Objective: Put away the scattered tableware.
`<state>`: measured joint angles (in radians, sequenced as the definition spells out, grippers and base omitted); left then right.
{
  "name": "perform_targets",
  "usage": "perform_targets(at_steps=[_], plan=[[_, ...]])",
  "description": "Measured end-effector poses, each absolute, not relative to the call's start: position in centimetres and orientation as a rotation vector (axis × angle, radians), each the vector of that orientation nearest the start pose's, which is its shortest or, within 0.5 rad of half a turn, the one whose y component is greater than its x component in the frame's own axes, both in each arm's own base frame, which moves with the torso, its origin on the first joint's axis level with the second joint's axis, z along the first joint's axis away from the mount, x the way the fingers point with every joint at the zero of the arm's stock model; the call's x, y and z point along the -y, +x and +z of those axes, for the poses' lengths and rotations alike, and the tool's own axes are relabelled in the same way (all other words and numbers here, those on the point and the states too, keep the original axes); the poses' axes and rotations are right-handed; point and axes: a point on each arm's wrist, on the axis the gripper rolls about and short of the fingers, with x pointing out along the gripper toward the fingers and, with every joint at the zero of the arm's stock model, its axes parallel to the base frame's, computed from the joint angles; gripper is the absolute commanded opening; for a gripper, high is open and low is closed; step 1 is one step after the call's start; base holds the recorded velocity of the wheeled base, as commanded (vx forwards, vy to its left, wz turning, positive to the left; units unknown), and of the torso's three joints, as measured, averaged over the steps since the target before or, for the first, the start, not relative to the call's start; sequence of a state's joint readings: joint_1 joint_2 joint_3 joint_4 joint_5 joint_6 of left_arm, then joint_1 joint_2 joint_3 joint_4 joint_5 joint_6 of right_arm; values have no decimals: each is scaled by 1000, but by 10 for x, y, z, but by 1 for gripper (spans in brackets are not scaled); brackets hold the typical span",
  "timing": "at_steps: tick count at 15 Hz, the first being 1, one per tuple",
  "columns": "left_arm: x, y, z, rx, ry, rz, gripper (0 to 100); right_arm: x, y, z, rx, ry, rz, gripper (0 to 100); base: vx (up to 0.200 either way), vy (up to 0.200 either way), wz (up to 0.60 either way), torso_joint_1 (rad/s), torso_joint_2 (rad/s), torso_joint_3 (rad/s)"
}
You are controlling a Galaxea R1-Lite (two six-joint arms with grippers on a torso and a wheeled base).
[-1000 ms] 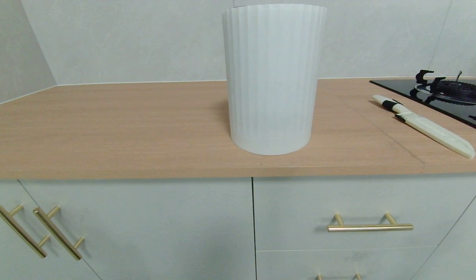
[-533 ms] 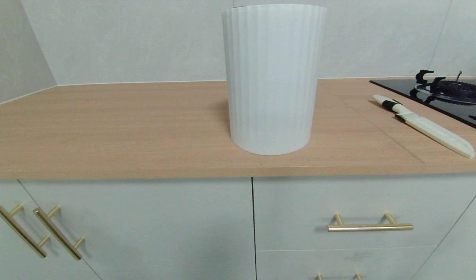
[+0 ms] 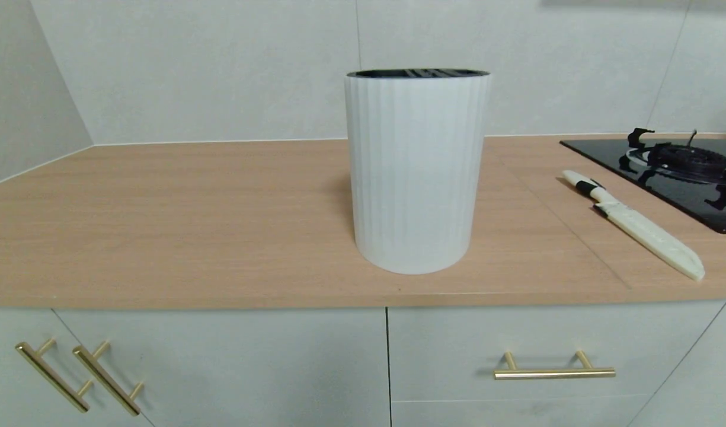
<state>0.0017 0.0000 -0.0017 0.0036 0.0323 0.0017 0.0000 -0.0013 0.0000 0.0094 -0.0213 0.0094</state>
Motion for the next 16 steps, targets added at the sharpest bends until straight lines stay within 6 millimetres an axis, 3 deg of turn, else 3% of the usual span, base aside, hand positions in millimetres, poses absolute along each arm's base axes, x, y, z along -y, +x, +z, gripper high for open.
perform_targets(at_steps=[16], plan=[[-1, -23, 76, 0, 2, 34, 100, 0, -23, 74, -8, 9, -22, 100, 0, 0, 0, 206, -489, -282]])
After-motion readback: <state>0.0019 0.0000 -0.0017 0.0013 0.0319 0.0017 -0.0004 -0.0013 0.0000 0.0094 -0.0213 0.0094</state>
